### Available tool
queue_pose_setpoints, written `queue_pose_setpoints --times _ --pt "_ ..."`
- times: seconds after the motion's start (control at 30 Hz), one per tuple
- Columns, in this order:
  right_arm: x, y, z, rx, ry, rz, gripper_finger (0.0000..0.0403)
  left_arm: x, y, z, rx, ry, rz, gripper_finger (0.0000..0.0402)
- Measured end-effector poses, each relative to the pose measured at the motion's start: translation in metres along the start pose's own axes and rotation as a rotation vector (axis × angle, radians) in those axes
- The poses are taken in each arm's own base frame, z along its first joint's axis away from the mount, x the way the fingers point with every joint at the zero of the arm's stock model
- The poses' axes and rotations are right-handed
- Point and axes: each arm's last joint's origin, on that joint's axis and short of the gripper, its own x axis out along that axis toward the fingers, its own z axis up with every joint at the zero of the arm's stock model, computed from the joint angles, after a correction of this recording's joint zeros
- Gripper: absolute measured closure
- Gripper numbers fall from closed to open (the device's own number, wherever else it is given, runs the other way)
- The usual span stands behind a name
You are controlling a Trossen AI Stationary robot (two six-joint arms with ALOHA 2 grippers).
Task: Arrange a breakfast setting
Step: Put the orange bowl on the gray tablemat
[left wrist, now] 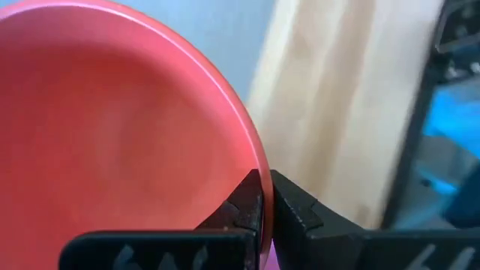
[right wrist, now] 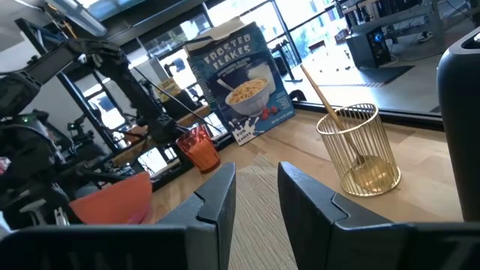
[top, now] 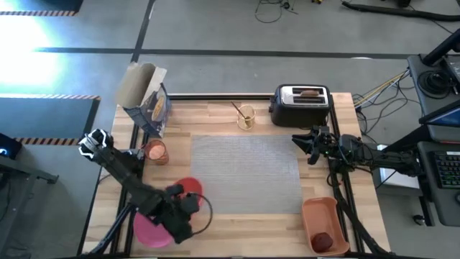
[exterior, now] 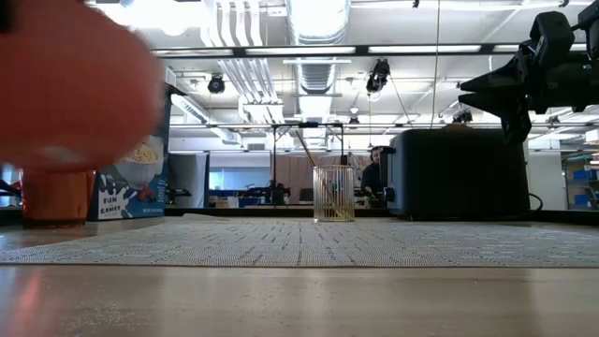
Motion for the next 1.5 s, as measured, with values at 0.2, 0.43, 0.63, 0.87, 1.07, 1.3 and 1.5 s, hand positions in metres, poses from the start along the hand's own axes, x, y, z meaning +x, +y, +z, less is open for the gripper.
queue_pose_setpoints --times 0.2,0.43,0.63,0.87,1.07,1.3,1.5 --pt "0.000 0.000 0.000 0.000 0.000 0.000 0.0312 0.015 0.008 0.029 0.258 -0.110 0.051 0.0401" --pt "0.000 0.000 0.000 0.000 0.000 0.000 0.0312 0.039 0.020 0.051 0.401 -0.105 0.100 0.0401" --pt "0.000 0.000 0.000 0.000 0.000 0.000 0.0312 0.060 0.023 0.058 0.578 -0.063 0.125 0.0402" --pt "0.000 0.000 0.000 0.000 0.000 0.000 0.0312 0.078 0.032 0.071 0.710 -0.031 0.131 0.0402" --pt "0.000 0.000 0.000 0.000 0.000 -0.001 0.0312 0.092 0.051 0.086 0.676 0.007 0.119 0.0402" --pt "0.000 0.000 0.000 0.000 -0.001 0.000 0.0312 0.106 0.065 0.094 0.631 0.049 0.112 0.0401" --pt "0.000 0.000 0.000 0.000 0.000 0.000 0.0312 0.110 0.072 0.099 0.574 0.049 0.124 0.0401"
